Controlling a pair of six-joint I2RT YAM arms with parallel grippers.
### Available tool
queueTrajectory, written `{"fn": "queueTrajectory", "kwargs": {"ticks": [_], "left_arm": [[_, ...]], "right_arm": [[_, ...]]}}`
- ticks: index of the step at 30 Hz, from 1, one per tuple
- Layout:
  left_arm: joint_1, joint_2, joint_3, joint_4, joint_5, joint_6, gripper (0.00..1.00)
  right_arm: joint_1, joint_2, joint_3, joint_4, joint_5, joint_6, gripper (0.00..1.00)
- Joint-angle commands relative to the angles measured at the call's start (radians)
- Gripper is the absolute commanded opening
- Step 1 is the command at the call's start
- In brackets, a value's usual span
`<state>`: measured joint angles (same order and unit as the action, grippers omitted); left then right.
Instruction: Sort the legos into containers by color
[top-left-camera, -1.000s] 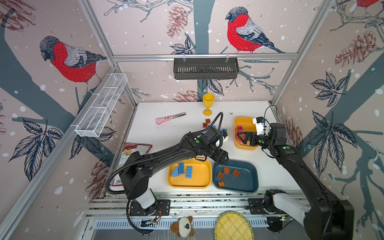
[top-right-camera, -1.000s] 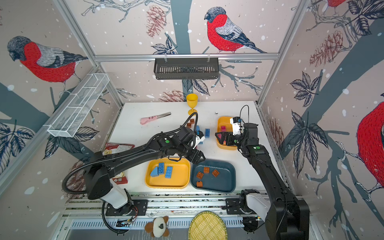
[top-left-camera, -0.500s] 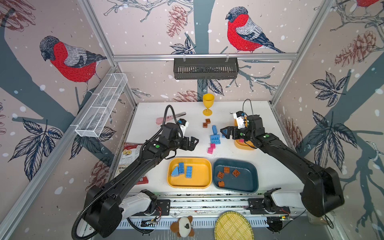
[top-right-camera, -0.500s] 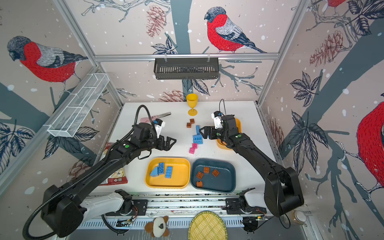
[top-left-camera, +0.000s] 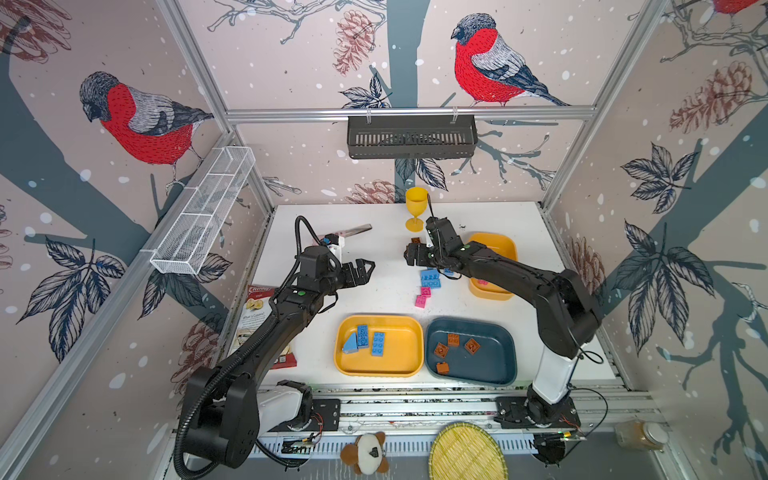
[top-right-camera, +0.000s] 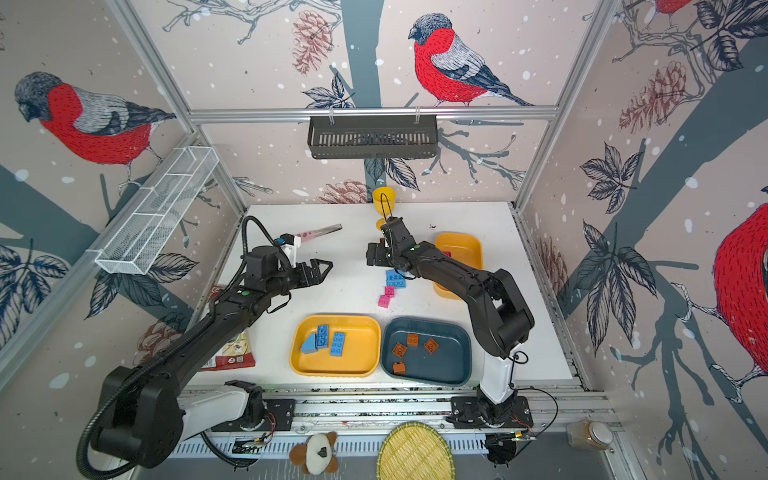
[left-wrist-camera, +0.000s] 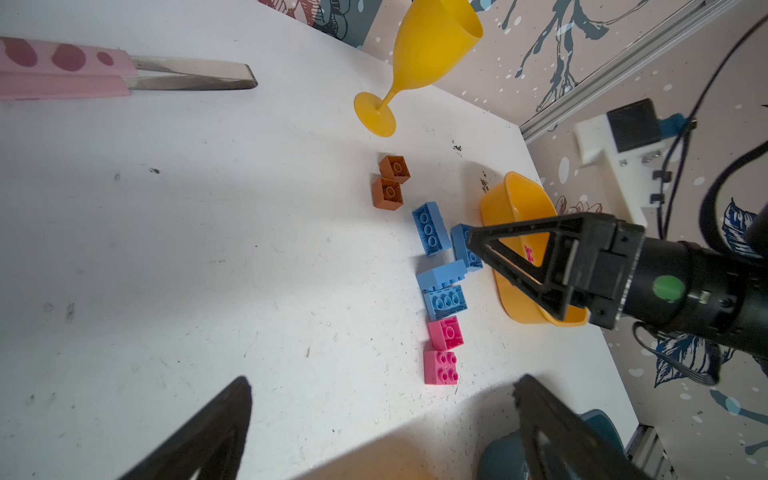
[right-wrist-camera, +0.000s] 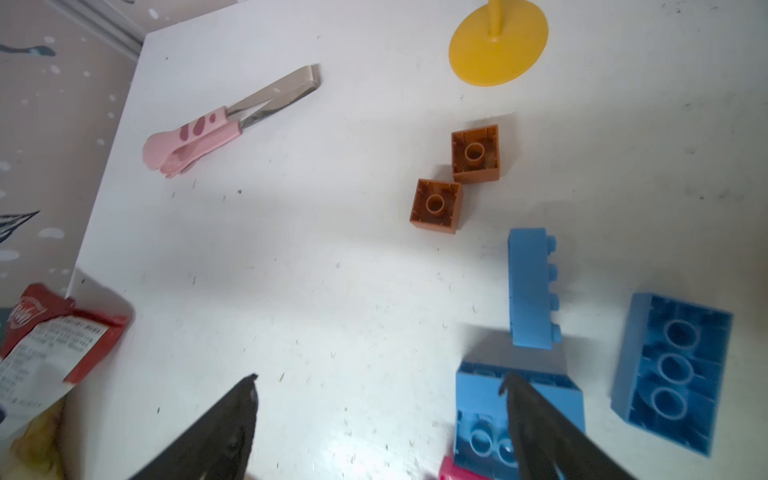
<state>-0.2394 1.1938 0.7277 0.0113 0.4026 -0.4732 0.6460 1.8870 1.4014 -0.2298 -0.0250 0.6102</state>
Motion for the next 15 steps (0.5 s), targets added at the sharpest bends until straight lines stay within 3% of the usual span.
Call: {"fn": "queueTrajectory", "kwargs": {"ticks": [1,9,15], "left_arm": [[0.010,0.000,-0.006,0.069,0.031,-0.017,0.97],[0.022,-0.031,-0.020,0.058,0.028,-0.008,0.97],[0.023,-0.036,-0.028,0.057,0.025,-0.002,0.97]], "right_arm": [[0.019,0.083,0.092,-0.070,0.142,0.076,0.91],[0.021,0.294,0.290,-0.123,0.232,0.097,0.77],[0.015,0.427,0.442,-0.180,0.279,0.093,0.72]]}}
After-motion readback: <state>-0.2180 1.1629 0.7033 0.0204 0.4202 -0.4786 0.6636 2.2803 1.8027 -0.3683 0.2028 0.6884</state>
